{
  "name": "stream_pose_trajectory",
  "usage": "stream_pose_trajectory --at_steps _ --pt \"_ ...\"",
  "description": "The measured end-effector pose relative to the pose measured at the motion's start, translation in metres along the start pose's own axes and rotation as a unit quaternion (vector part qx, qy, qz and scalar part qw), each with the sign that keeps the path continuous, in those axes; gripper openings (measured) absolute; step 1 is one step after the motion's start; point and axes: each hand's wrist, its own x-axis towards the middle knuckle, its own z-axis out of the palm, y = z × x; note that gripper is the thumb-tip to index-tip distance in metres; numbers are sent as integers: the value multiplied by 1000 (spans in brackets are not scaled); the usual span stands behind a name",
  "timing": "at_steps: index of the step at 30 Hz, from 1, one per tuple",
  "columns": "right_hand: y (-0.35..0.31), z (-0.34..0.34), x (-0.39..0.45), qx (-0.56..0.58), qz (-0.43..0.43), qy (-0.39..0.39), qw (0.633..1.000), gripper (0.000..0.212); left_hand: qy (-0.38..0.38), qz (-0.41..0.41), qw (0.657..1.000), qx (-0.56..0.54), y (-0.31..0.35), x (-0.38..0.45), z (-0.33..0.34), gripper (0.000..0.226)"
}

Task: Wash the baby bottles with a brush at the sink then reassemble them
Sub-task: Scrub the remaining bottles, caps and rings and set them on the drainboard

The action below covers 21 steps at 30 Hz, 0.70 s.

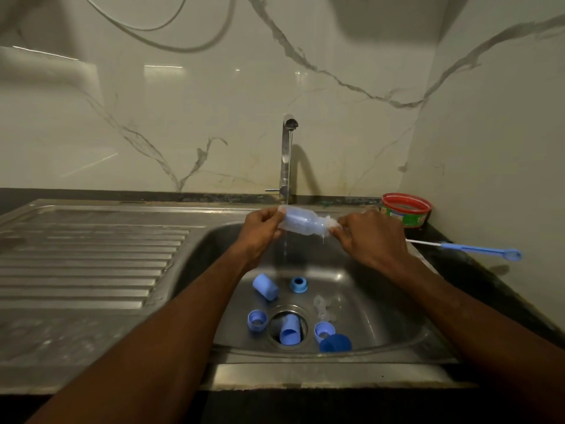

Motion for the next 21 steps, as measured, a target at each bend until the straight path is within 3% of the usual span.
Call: stream_pose_trajectory --at_steps 3,6,9,12,14,16,18,21 --pt "-2 12 3 100 43 -106 988 42 -17 45 998 -35 6 2 6 30" --pt "-2 10 2 128 27 -115 985 43 13 24 994 -109 11 2 11 25" --pt "-4 1 -3 79 -45 -19 996 41 93 6 992 -83 13 0 13 32" --pt "-6 -8 -5 44 -89 97 990 36 66 -79 992 -69 10 -5 17 62" --pt "-7 -13 -6 10 -82 117 990 33 39 -113 989 -83 10 -8 15 67" --pt "-7 -11 -5 9 -43 71 997 33 12 -75 994 -81 12 -8 10 52" --pt "-7 -5 0 55 27 -33 998 37 -26 -7 998 -62 12 -6 7 36" --pt "-5 8 5 146 89 -187 967 45 -62 46 996 -37 6 -4 8 33"
